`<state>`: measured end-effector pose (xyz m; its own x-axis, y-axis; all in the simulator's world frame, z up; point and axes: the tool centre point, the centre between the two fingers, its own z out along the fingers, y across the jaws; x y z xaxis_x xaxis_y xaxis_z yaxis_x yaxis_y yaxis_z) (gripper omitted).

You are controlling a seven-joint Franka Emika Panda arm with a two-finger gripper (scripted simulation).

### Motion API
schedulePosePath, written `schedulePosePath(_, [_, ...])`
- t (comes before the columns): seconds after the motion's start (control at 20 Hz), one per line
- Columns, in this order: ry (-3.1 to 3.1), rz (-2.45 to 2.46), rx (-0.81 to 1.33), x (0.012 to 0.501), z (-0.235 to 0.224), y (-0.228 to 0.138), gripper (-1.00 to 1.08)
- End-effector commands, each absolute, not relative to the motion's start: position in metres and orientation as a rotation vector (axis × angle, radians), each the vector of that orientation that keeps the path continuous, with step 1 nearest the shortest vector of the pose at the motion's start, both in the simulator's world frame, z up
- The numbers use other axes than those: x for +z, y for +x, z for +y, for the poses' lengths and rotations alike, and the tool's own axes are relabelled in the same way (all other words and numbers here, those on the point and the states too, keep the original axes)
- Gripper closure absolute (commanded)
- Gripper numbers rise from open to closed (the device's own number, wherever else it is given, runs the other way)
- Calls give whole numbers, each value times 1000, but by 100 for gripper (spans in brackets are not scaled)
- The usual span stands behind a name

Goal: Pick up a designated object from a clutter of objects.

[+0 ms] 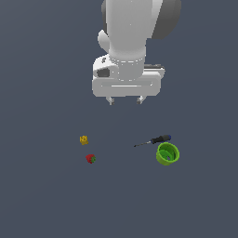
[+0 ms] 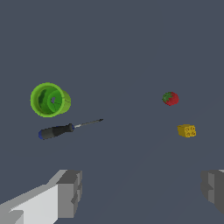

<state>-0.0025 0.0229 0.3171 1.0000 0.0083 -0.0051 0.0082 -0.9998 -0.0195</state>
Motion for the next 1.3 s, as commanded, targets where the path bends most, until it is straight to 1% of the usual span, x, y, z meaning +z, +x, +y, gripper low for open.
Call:
schedulePosePath(0.0, [-3122, -13, 8, 317, 23, -2, -92])
schedulePosePath(0.45, [-3124, 86, 3, 311, 2, 0, -92])
schedulePosePath(0.75, [-3125, 80, 2, 310, 1, 1, -92])
schedulePosePath(1.25, [-3132, -48, 1, 284, -15, 20, -92])
